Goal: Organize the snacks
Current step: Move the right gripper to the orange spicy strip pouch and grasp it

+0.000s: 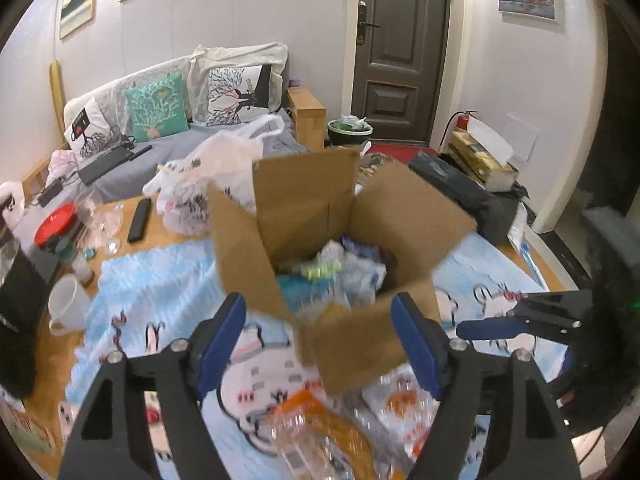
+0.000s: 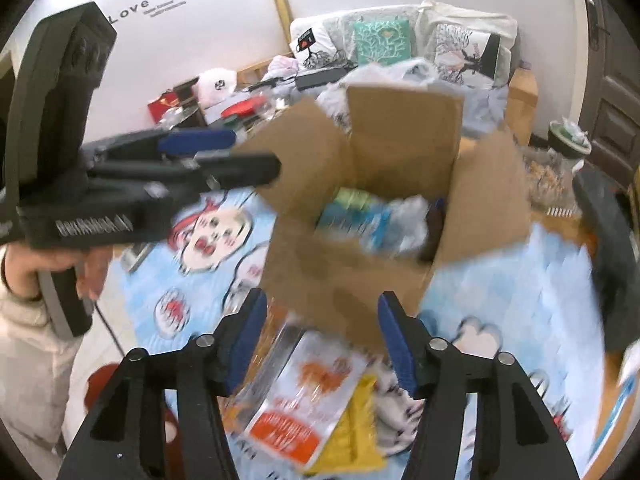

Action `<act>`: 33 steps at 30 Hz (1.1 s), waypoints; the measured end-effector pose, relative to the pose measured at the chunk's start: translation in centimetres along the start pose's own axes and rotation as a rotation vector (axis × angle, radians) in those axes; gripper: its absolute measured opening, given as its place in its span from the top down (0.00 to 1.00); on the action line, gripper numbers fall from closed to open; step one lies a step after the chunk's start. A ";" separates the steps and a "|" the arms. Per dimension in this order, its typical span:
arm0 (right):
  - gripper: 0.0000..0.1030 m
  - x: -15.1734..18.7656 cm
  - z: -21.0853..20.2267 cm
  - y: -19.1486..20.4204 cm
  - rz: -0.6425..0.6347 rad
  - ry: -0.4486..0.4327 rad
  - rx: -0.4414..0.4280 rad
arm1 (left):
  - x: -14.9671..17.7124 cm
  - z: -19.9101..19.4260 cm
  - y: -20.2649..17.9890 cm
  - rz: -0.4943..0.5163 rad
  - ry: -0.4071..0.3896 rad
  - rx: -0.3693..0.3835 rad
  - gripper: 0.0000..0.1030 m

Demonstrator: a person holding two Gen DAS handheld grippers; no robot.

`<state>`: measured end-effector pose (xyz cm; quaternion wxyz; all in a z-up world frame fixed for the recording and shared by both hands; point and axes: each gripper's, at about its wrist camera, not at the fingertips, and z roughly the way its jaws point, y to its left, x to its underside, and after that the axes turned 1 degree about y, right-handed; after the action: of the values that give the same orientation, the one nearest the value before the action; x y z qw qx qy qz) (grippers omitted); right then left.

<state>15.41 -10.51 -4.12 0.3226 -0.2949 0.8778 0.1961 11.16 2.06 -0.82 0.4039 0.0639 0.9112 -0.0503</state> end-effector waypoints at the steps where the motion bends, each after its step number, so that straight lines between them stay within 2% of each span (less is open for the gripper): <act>1: 0.44 1.2 0.2 0.4 0.000 0.003 0.000 | 1.1 -0.4 -0.1 -0.005 -0.002 0.003 0.25; 2: 0.42 2.2 0.4 0.7 0.002 0.004 0.002 | 2.2 -0.8 0.0 -0.009 -0.004 0.005 0.18; 4: 0.32 4.5 1.2 1.2 0.010 0.009 0.004 | 4.7 -1.1 0.2 -0.010 -0.008 0.001 0.17; 8: 0.31 7.7 3.2 1.9 0.032 0.040 0.013 | 8.9 -0.8 1.2 -0.059 0.021 -0.006 0.17; 10: 0.30 9.0 4.2 2.2 0.028 0.050 0.051 | 10.4 -0.9 1.5 -0.082 0.023 0.007 0.17; 15: 0.23 10.1 5.4 2.5 0.035 0.034 0.123 | 12.0 -1.2 1.4 -0.098 0.013 0.017 0.17; 20: 0.23 10.3 6.1 2.8 0.018 0.026 0.189 | 12.3 -1.6 1.2 -0.098 0.003 0.024 0.17; 21: 0.25 10.3 6.0 2.7 0.015 0.027 0.201 | 12.2 -1.6 1.2 -0.099 0.001 0.025 0.17; 23: 0.39 10.5 6.0 2.7 -0.012 0.028 0.240 | 12.2 -1.7 1.3 -0.105 -0.003 0.029 0.17; 24: 0.39 10.6 6.0 2.7 -0.028 0.033 0.266 | 12.1 -1.7 1.3 -0.106 -0.003 0.029 0.17; 29: 0.40 10.9 5.2 1.9 -0.016 0.030 0.262 | 12.1 -1.8 1.2 -0.107 -0.005 0.031 0.17; 30: 0.56 11.0 5.0 1.8 -0.009 0.023 0.267 | 12.1 -1.8 1.2 -0.105 -0.005 0.030 0.17; 31: 0.60 11.0 4.7 1.7 -0.008 0.005 0.275 | 12.0 -1.8 1.1 -0.104 -0.005 0.031 0.17; 33: 0.62 11.0 4.1 1.2 0.005 0.004 0.253 | 12.0 -1.8 0.9 -0.103 -0.005 0.032 0.17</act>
<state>9.68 -11.73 -14.32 0.3551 -0.2500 0.8968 0.0841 2.01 4.16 -8.57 0.4018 0.0231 0.9114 -0.0858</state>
